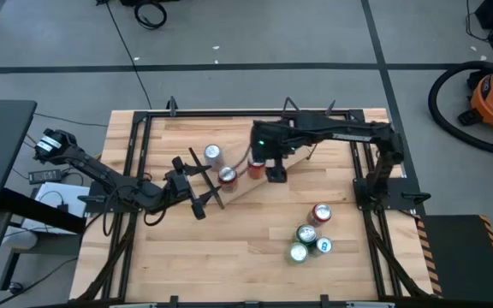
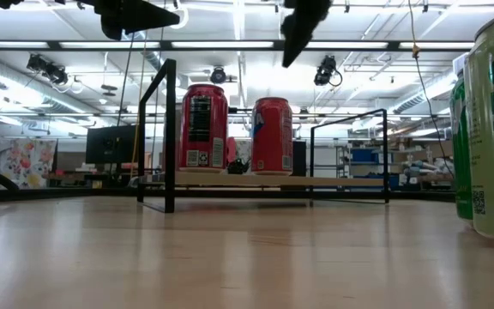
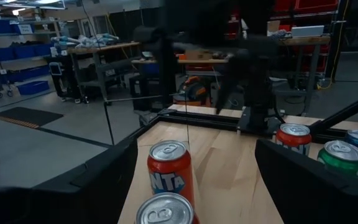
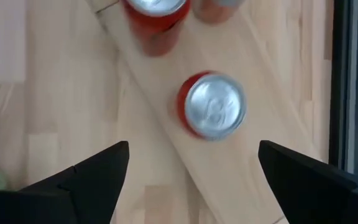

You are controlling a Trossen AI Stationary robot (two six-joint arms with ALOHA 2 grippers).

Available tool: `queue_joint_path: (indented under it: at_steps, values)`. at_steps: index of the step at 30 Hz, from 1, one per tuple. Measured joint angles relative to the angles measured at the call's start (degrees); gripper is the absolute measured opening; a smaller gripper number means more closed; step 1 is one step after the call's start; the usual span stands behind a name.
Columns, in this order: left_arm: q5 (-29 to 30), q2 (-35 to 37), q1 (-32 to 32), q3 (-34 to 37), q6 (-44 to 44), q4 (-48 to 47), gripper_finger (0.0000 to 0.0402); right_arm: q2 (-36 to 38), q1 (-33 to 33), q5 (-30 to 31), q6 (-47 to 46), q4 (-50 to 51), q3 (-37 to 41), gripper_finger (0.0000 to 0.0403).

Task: Place canned beverage on shelf
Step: Put the top red soda can on the shelf

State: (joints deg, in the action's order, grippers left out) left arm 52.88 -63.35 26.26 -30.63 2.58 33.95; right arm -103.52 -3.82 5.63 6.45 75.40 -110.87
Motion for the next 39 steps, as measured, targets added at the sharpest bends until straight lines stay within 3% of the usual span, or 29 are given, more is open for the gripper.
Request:
queue_joint_path:
  at_steps: [7, 13, 19, 26, 39]
  values:
    - [0.0, 0.0, 0.0, 0.0, -0.5, -0.09, 0.0336, 8.21, -0.19, -0.44, -1.17, -13.16, 18.64, 0.0366]
    - [0.0, 0.0, -0.01, 0.0, -0.85, -0.09, 0.0336, 8.82, -2.72, -0.9, -2.08, -21.43, 30.14, 0.0366]
    - [0.02, 0.02, -0.42, 0.0, -0.49, -0.46, 0.0336, 7.3, -4.98, -4.21, -4.16, -29.79, 33.88, 0.036]
    - [0.0, 0.04, -0.39, 0.0, -0.86, -1.11, 0.0336, 5.72, -5.36, -10.63, -9.28, -31.49, 34.07, 0.0334]
    - [0.0, 0.04, -0.39, 0.0, -0.95, -1.18, 0.0336, 4.37, -3.3, -13.25, -9.93, -35.71, 34.07, 0.0304]
